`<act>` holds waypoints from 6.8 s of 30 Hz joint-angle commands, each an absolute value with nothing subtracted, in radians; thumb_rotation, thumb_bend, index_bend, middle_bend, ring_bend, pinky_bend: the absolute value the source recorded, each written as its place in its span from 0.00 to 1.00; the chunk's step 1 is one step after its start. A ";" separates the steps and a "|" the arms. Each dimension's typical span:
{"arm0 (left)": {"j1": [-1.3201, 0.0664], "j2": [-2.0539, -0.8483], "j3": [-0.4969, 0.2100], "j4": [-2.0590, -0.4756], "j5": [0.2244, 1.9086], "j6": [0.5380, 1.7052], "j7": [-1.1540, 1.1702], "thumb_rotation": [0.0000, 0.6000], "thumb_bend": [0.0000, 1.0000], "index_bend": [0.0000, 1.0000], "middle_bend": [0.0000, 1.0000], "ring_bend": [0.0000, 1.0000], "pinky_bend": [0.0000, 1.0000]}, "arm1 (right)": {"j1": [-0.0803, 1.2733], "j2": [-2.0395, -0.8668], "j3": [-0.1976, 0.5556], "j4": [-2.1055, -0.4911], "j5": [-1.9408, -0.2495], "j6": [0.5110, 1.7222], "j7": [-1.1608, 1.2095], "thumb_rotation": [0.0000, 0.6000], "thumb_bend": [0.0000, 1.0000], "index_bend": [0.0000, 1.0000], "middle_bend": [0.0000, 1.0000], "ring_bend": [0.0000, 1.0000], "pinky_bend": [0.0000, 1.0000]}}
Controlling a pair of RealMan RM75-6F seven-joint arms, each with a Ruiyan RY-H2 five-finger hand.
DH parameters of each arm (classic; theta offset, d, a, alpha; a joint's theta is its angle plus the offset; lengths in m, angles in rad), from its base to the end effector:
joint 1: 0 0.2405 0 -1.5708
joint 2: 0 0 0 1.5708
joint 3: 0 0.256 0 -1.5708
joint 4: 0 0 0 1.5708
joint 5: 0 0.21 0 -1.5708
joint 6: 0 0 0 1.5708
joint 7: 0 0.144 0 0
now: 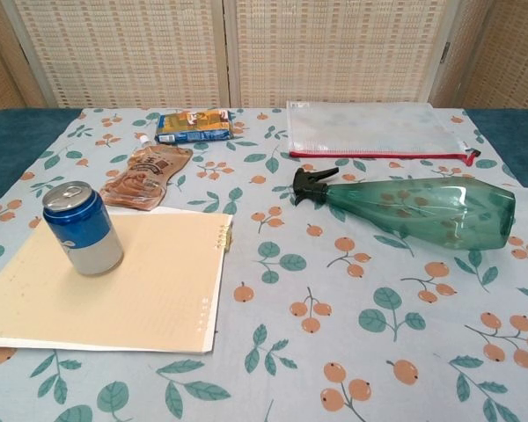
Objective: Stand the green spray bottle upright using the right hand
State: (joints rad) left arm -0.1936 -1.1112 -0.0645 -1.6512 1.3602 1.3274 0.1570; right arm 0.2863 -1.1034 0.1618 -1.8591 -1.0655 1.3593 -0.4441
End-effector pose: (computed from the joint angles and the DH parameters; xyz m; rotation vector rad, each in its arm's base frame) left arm -0.3073 0.2154 0.1459 -1.4595 -0.9100 -0.7466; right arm -0.2689 -0.2479 0.1522 1.3239 -0.9112 0.6799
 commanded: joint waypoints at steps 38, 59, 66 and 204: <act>-0.212 -1.077 -0.037 -1.636 1.410 1.282 0.034 1.00 0.27 0.00 0.00 0.00 0.00 | 1.090 -1.921 0.456 -1.312 -0.200 1.510 -1.312 1.00 0.05 0.36 0.30 0.09 0.12; -0.216 -1.075 -0.032 -1.627 1.426 1.281 0.012 1.00 0.27 0.00 0.00 0.00 0.00 | 1.112 -2.055 0.498 -1.053 -0.245 1.388 -1.300 1.00 0.04 0.33 0.31 0.09 0.00; -0.217 -1.073 -0.029 -1.625 1.434 1.281 0.001 1.00 0.27 0.00 0.00 0.00 0.00 | 1.105 -2.097 0.506 -0.971 -0.247 1.353 -1.319 1.00 0.03 0.33 0.31 0.09 0.00; -0.199 -1.104 -0.033 -1.604 1.467 1.341 -0.070 1.00 0.27 0.00 0.00 0.00 0.00 | 0.589 -2.071 0.203 -0.703 -1.500 1.483 0.776 1.00 0.00 0.11 0.30 0.05 0.15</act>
State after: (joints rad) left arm -0.1989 -1.1043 -0.0333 -1.6040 1.4669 1.3407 -0.0705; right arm 0.5916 -2.0758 0.2020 -0.6949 -1.4992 1.4783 0.7805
